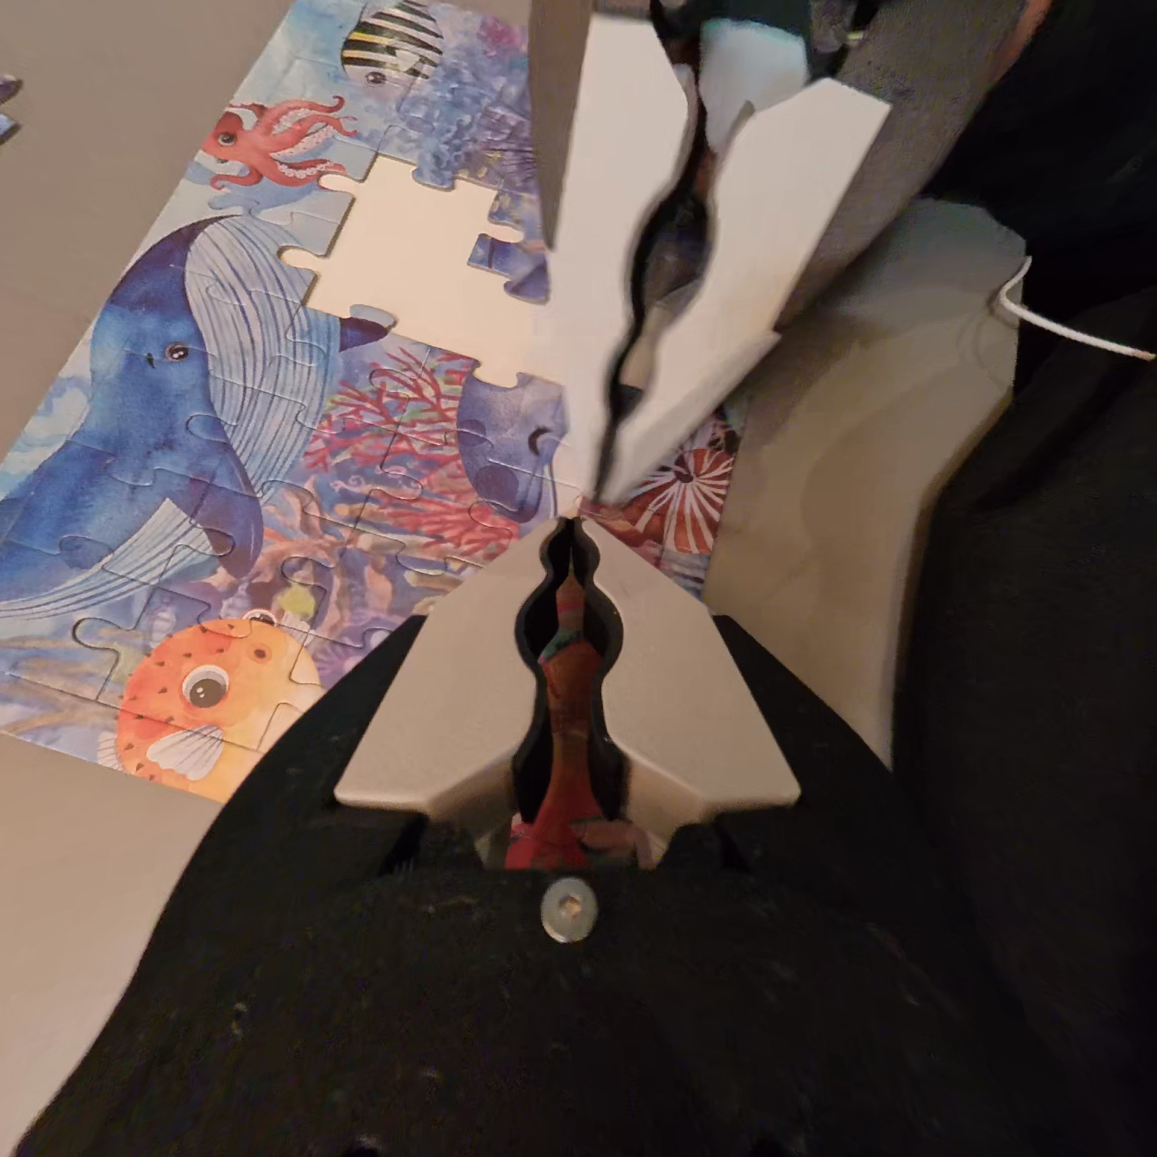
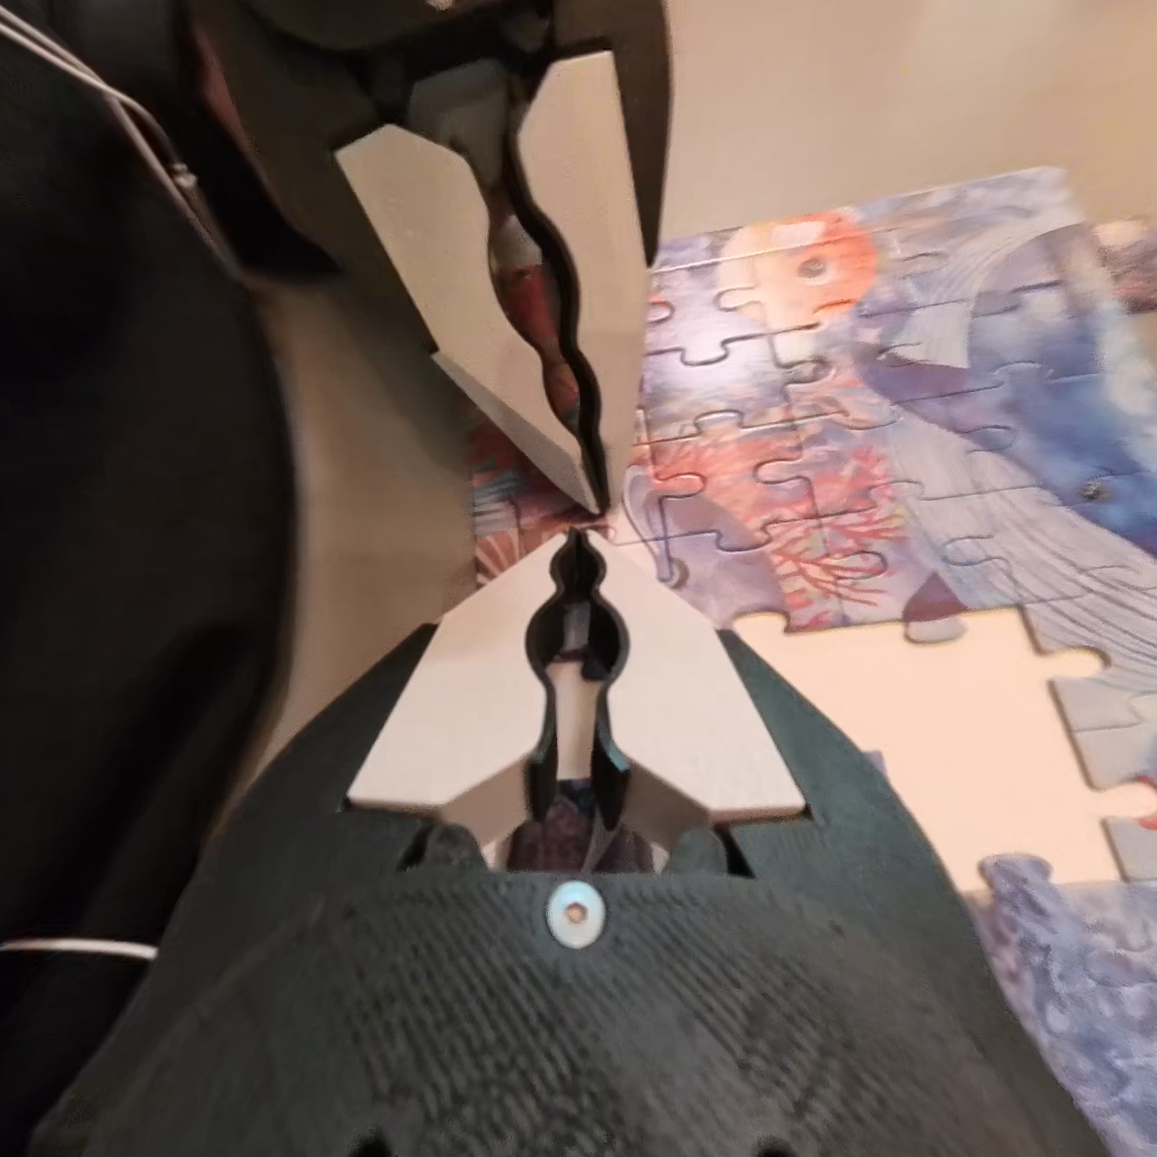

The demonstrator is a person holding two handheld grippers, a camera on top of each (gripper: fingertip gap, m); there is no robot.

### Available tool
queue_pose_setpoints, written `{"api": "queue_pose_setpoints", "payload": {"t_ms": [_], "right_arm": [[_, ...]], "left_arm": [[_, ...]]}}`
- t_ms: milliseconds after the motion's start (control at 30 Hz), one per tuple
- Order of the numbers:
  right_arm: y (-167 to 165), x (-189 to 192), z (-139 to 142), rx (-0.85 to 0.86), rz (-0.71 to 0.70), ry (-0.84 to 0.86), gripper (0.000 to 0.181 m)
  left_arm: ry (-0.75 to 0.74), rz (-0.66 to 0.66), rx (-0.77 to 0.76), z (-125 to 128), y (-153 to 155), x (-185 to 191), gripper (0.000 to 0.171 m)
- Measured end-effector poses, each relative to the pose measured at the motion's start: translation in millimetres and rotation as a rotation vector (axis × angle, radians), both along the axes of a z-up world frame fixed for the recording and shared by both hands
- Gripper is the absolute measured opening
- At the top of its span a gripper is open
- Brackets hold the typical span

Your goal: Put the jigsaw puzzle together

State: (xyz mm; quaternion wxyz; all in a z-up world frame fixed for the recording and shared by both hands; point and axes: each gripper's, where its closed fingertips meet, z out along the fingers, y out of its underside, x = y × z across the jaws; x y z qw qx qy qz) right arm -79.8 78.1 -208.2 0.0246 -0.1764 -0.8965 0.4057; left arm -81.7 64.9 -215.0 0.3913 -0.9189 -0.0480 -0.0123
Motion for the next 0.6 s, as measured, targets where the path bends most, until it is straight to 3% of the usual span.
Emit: {"api": "queue_pose_setpoints", "payload": {"t_ms": [33,100,133,200,233,300,400,500,600], "right_arm": [[2.2,-4.4,-0.1,0.006,-0.029,-0.002,0.0],[27.3,-37.3,-0.2,0.103,-0.214,0.136,0.0],[31.4,-35.9,0.0,0.115,-0.205,0.141,0.0],[13.6,5.5,-0.5,0.002,0.003,-0.07,0.0],[15.1,4.7,-0.2,-0.018,-0.007,-0.091,0.0],[36.6,-25.0,-0.8,0.045,-0.166,0.043,0.0],[20.5,14.3,-0.7,-0.019,0.044,-0.099,0.0],[40.1,-22.5,0.0,0.085,-0.124,0.127,0.0],[34.1,-15.3,8.8,0.033,-0.07,0.155,0.0]], "left_arm": [[-0.008,-0.013,0.002,0.1,0.9,2.8,0.0],[-0.04,-0.051,0.007,0.3,4.1,11.1,0.0],[-0.051,-0.055,0.007,0.2,5.9,13.4,0.0],[-0.04,-0.037,0.007,0.1,9.5,12.0,0.0],[-0.02,-0.007,0.005,-0.1,11.0,6.9,0.0],[0.037,0.062,-0.004,-0.5,11.6,-5.6,0.0],[0.033,0.028,-0.004,-1.0,12.5,-0.5,0.0],[-0.046,-0.077,0.006,-0.3,14.7,18.4,0.0],[0.037,-0.036,0.027,3.6,15.6,9.7,0.0]]}}
